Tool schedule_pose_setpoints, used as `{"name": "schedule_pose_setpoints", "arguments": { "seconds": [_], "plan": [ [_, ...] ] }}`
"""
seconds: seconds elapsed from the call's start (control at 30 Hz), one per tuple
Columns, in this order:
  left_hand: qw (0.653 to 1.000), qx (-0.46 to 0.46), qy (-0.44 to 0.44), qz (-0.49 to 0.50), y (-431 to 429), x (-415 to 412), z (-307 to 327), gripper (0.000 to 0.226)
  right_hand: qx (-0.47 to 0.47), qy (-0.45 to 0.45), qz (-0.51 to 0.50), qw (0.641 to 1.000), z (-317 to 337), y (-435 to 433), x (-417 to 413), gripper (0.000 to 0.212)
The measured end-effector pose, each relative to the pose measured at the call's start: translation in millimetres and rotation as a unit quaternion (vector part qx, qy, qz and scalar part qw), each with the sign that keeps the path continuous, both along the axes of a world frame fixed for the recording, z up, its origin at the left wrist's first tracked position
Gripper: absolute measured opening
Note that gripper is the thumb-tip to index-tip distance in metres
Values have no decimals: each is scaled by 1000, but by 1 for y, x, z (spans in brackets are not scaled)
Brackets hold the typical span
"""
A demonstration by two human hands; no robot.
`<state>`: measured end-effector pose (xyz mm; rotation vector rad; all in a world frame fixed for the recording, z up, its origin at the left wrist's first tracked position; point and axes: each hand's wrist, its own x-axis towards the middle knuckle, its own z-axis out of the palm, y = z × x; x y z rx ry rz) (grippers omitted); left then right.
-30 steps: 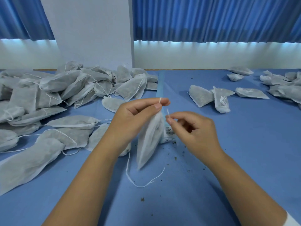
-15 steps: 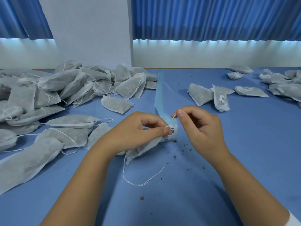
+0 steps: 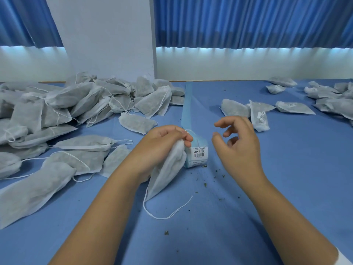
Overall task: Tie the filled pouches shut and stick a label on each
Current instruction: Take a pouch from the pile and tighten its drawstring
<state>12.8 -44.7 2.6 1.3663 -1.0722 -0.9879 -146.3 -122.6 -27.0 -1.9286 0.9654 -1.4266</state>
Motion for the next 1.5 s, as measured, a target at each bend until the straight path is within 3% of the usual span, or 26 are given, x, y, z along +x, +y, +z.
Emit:
{"name": "schedule_pose_setpoints", "arguments": {
  "seconds": [0.17,0.4,0.53,0.67,0.9,0.97,1.3,1.5],
  "plan": [
    [999,-22,-27,-17,0,0,-1,36,74,-22,165,983,4,10,4,25],
    [998,-37,-26,-47,3,-2,0,34,115,-78,224,965,7,12,2,27],
    [996,-41,-54,-56,3,-1,-1,36,121,-88,232,961,7,14,4,27],
    [994,-42,-71,-70,2,1,-1,21,129,-70,236,961,6,14,5,27],
    [995,-39,-96,-1,-4,1,-8,7,205,-98,256,940,8,7,4,14],
    [994,-49,-99,-13,-4,-1,-8,10,216,-108,268,933,5,6,4,22],
    [990,-43,-130,17,-5,0,-12,11,132,-57,202,969,3,11,6,30],
    [991,-40,-127,17,-4,-1,-10,13,158,-68,227,958,3,7,5,24]
  ]
}}
